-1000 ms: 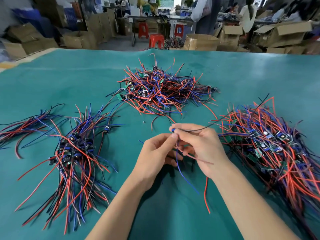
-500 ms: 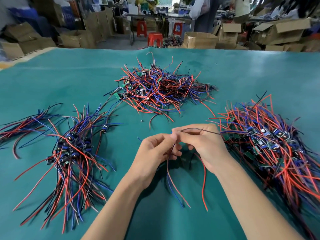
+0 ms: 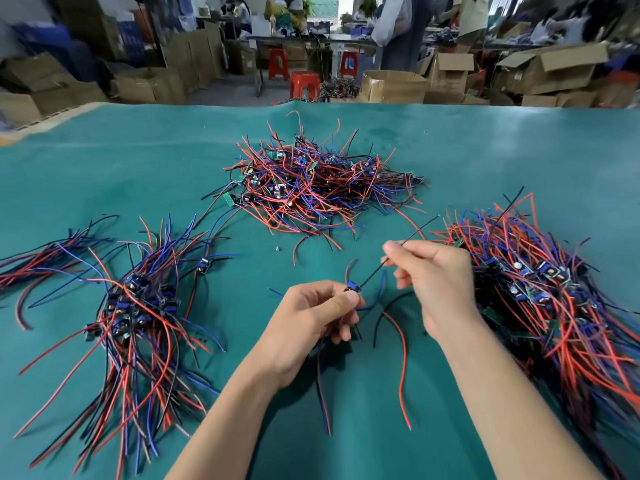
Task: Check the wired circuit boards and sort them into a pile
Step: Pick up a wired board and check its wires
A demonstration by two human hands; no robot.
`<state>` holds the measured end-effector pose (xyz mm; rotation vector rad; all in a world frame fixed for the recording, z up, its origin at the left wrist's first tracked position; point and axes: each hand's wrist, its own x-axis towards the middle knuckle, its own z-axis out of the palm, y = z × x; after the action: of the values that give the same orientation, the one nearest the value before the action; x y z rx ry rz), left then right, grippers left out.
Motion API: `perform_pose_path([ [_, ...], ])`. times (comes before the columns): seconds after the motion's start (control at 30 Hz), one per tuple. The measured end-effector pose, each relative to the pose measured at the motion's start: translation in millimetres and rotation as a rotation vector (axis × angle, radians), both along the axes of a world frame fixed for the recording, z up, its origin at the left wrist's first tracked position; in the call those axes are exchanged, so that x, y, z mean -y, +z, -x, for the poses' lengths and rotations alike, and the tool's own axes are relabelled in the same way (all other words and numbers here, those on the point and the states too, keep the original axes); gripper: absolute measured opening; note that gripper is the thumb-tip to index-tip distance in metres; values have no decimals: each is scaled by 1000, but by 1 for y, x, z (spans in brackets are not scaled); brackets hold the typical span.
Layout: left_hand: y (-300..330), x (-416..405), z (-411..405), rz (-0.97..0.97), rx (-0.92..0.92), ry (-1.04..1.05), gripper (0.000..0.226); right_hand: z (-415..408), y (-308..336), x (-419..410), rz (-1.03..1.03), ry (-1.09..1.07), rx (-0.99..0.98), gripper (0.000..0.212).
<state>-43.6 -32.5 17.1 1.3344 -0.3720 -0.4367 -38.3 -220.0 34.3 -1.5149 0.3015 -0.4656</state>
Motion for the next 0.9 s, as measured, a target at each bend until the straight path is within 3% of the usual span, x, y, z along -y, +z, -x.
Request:
perform_pose_path([
  [0.1,-2,1,1,-35,32,-7,22,-2,-3,8,-24,-149,43,27],
  [0.27,-2,0,-1,18,3,71,22,-7,-3,25,-363,-429,110,18],
  [0.33,-3,0,-3,85,-43,131,19,-8,-4,23,-440,-433,92,22],
  [0.4,-5,0,-4,153,-82,162,12,-7,-5,11,-387,-298,10,23],
  [0.5,-7,0,-5,172,-95,181,12,0,-7,-15,-76,220,-144,14],
  [0.57,-5,-1,-4,161,-92,175,14,6,-10,-28,65,480,-141,13],
  [0.73,-1,-1,-2,50,-60,179,23,9,-4,-28,114,515,3,15],
  [0.9,6,-1,0,13,-63,151,27,11,-1,-27,85,457,28,15],
])
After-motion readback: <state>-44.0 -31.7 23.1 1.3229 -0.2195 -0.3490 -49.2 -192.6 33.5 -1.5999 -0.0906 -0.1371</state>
